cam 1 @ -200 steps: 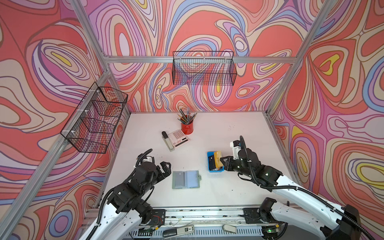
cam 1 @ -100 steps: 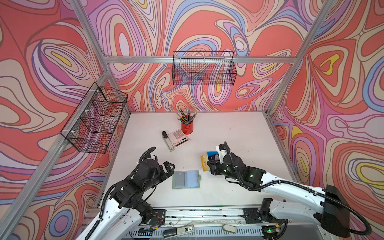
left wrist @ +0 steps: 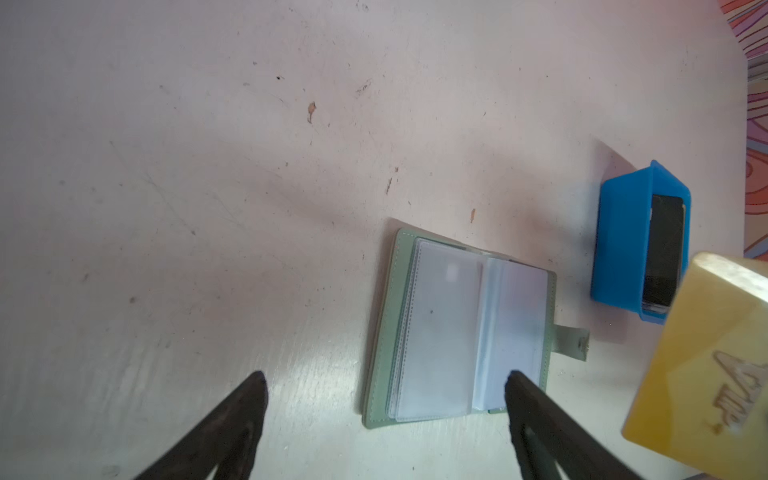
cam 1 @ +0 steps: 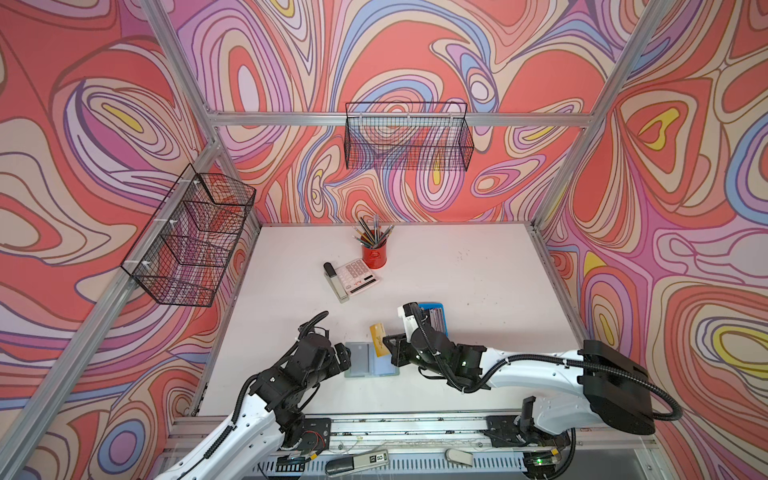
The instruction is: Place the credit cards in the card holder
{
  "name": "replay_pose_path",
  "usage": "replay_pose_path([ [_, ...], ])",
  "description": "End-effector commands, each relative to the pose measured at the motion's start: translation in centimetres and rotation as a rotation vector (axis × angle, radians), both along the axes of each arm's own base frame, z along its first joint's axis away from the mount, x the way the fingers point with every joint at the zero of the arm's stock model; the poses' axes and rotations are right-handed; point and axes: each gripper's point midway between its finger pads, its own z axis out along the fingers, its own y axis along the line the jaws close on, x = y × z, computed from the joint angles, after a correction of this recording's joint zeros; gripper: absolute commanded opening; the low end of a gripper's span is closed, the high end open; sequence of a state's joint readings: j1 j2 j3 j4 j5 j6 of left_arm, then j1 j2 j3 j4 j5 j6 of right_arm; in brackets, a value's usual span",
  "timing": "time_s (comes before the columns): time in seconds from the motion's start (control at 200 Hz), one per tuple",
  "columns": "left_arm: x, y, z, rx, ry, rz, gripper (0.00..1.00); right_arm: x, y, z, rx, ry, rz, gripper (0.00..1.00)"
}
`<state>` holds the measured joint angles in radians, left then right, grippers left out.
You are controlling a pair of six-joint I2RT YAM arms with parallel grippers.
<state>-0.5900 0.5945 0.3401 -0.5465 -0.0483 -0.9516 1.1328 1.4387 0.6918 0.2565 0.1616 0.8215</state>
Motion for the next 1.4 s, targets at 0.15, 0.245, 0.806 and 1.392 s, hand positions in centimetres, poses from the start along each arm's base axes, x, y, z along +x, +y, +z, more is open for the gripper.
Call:
replay_pose_path([
  [0.15, 0.3, -1.2, -1.4, -0.023, 0.012, -0.049, 0.72, 0.1, 1.6, -1.0, 0.077, 0.028, 0.000, 0.00],
  [0.245, 0.3, -1.4, -1.9, -0.033, 0.019, -0.047, 0.69, 0.1, 1.6, -2.0, 0.075, 0.049, -0.010, 0.00],
  [0.806, 0.5, -2.2, -4.6, -0.023, 0.070, -0.078, 0.51, -0.5, 0.7, -7.7, 0.096, 0.220, -0.097, 0.00],
  [1.392, 0.1, -2.4, -4.8, -0.053, 0.065, -0.085, 0.47, -0.9, 1.4, -9.8, 0.142, 0.310, -0.109, 0.00],
])
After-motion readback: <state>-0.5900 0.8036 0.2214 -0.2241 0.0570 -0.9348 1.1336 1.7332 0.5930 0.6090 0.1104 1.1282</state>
